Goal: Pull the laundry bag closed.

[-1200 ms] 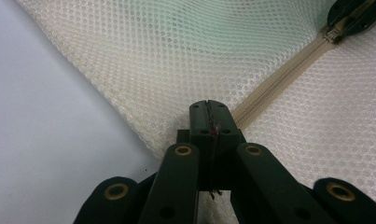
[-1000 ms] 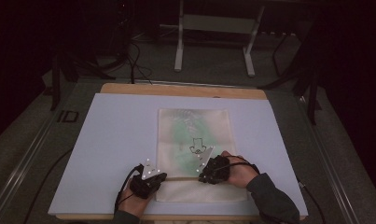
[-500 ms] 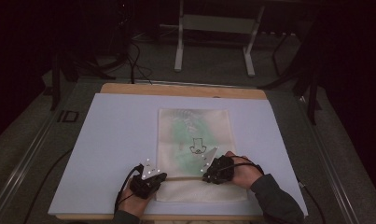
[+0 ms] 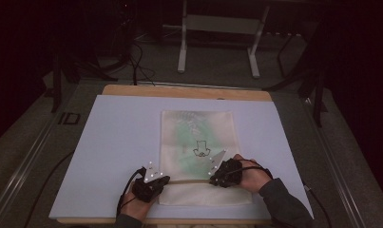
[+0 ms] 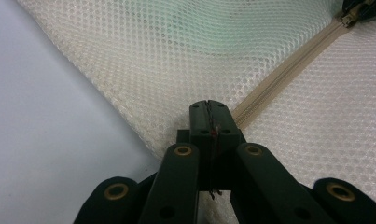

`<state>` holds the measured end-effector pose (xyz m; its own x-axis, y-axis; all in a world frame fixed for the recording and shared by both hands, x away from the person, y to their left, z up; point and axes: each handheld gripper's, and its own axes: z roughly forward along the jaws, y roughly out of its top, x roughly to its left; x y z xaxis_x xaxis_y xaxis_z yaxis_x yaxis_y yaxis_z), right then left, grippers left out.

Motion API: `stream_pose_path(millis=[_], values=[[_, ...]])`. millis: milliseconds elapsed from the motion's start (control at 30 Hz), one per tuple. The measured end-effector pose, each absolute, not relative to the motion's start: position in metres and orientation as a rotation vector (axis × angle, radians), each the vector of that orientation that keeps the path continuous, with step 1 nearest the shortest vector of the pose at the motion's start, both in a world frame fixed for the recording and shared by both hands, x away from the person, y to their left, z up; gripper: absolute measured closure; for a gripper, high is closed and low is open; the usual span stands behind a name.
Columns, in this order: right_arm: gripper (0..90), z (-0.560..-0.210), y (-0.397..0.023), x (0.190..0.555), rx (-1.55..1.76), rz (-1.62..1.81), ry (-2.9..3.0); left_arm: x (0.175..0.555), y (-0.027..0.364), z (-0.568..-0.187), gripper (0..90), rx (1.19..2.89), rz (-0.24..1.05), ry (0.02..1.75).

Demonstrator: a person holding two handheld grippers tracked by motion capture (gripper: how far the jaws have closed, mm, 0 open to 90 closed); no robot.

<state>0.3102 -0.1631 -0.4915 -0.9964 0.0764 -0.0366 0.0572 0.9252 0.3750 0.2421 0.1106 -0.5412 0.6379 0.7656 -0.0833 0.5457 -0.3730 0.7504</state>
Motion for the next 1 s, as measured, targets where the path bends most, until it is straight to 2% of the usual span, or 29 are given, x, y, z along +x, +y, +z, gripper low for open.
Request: stream_pose_path(millis=[1000], values=[[82.3, -0.491, -0.180, 0.311, 0.135, 0.585, 3.035, 0.242, 0.111, -0.541, 89.2, 2.073, 0.353, 1.022]])
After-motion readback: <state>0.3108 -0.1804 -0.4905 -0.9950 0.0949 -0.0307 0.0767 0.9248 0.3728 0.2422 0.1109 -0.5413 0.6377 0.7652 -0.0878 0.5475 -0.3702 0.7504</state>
